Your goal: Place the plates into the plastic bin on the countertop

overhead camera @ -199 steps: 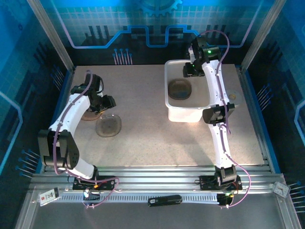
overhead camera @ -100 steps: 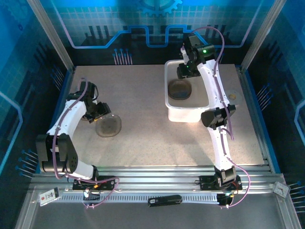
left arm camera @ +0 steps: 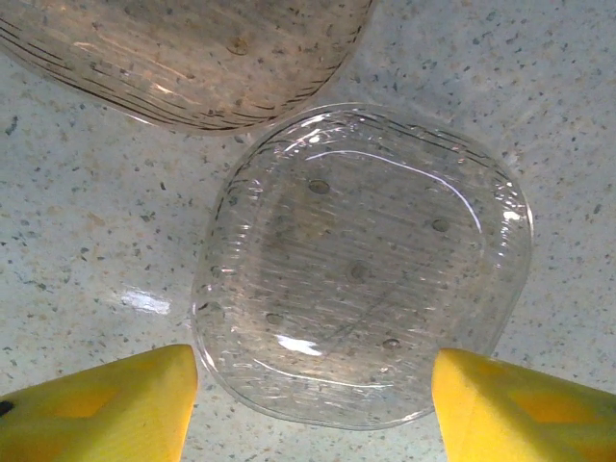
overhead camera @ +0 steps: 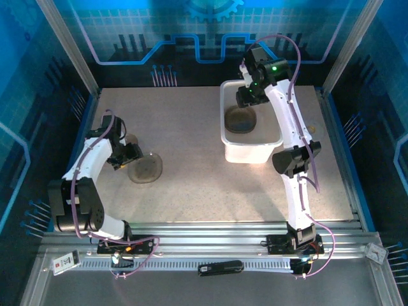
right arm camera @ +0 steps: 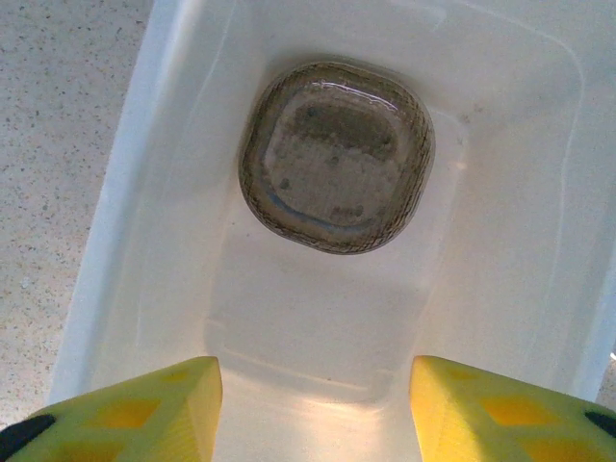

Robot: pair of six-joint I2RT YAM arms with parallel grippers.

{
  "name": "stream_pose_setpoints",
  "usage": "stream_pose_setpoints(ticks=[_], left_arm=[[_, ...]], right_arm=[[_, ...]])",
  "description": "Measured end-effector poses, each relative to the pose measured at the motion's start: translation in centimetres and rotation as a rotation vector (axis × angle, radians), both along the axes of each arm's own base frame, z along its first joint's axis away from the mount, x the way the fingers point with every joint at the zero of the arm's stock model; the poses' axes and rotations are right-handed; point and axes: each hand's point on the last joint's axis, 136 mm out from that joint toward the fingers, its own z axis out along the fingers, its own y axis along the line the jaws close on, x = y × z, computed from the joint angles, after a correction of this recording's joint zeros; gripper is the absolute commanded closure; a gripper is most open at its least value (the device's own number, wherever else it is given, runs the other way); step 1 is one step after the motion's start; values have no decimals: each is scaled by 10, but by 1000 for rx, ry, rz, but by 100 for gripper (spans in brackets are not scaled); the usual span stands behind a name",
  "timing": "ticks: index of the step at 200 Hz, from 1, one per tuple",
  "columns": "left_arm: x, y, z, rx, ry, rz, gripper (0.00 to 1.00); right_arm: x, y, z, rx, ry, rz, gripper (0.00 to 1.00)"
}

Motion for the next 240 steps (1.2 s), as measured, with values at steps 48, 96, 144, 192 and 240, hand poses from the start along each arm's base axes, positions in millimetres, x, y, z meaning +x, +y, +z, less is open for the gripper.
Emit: stream_pose_setpoints(ticks=[48,96,144,192,240], left_arm=[[2,8,-19,18,40,-31,35],[-1,14,-44,25,101,-49,39],[-1,15,-61,29,129,-74,44],[-3,13,-82,15,172,-102,59],[-2,9,-83,20,170,-134,78]], right_arm=[[-27,-4,-24,-24,28,37,42],[-54,-13,-30,28,-30,29,41],[-48,-13,-28,69,-96,18,41],[-52,-15,-40,85,-85,11,41],[-54,-23,-36,107,-114,-14,41]])
